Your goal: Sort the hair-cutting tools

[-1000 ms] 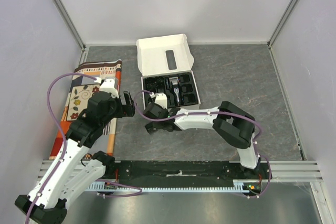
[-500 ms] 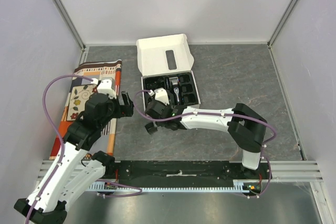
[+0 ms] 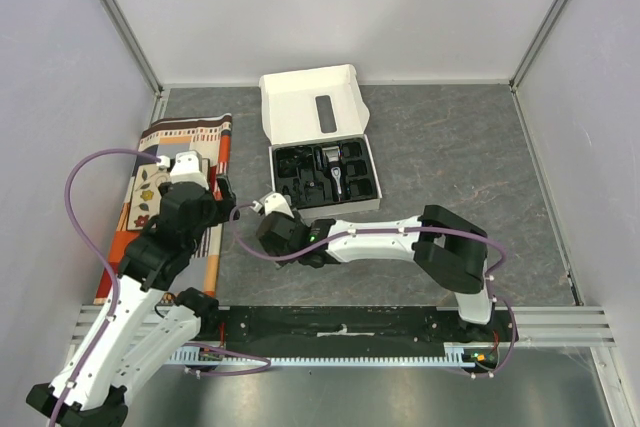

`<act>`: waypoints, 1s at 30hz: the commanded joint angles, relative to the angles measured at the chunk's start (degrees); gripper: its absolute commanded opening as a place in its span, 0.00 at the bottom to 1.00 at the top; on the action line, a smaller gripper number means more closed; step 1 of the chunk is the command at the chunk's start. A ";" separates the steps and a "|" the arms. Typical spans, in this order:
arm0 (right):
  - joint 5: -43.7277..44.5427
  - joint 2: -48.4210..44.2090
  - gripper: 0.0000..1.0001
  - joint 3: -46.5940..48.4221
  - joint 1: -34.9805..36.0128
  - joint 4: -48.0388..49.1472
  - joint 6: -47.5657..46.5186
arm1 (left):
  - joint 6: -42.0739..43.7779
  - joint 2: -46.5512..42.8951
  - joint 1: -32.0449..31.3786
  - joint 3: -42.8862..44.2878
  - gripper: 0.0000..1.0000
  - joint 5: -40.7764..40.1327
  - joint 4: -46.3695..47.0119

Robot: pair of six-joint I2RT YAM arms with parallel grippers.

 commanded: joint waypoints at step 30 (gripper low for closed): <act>2.92 8.90 0.72 2.70 -2.47 1.85 -3.76 | -1.99 -1.89 0.21 1.86 0.93 -2.51 0.56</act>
